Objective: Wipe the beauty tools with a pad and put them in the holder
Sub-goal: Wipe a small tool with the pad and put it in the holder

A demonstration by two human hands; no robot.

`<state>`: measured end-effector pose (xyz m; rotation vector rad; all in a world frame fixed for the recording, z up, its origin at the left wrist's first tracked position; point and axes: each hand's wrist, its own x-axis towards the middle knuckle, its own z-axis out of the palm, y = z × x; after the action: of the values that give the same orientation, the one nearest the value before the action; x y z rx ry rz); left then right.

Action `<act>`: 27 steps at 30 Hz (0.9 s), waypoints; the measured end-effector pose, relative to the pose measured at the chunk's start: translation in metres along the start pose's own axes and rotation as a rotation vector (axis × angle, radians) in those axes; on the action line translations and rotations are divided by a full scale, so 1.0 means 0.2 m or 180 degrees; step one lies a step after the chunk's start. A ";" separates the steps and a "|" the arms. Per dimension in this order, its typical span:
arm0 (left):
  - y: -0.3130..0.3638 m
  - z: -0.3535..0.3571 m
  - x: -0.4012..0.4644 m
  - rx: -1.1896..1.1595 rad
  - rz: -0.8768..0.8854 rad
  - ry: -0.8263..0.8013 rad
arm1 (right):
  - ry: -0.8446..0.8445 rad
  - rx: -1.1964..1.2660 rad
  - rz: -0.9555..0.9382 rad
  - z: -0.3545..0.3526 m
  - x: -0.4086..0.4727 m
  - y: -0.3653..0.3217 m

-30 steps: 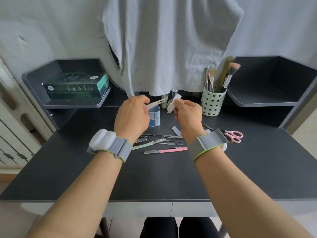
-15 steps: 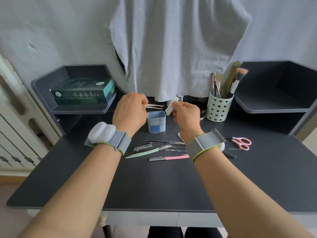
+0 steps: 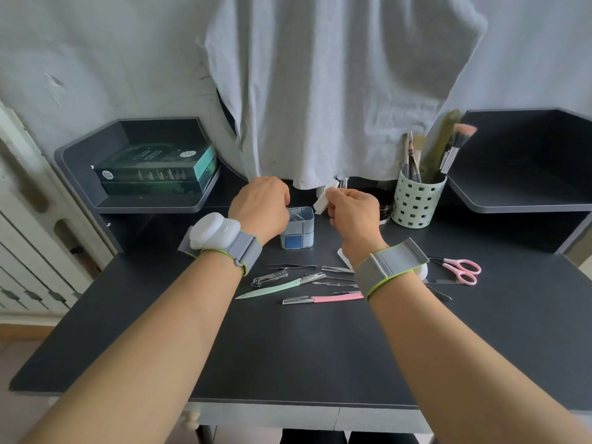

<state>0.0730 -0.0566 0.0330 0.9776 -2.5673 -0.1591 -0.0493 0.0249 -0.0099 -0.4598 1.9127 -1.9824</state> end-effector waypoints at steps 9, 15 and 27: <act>-0.02 0.10 0.07 -0.0023 0.0046 -0.0229 | -0.0011 -0.0013 0.0068 0.01 0.04 0.04; -0.02 0.12 0.09 -0.0035 0.0036 -0.0187 | -0.0019 -0.0051 0.0079 0.02 0.05 0.06; -0.04 0.12 0.06 -0.0010 0.0028 -0.0226 | -0.0056 -0.0036 0.0125 0.02 0.03 0.07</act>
<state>0.0593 -0.0713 0.0126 0.9760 -2.6344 -0.1989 -0.0531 0.0175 -0.0244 -0.4381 1.9086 -1.9375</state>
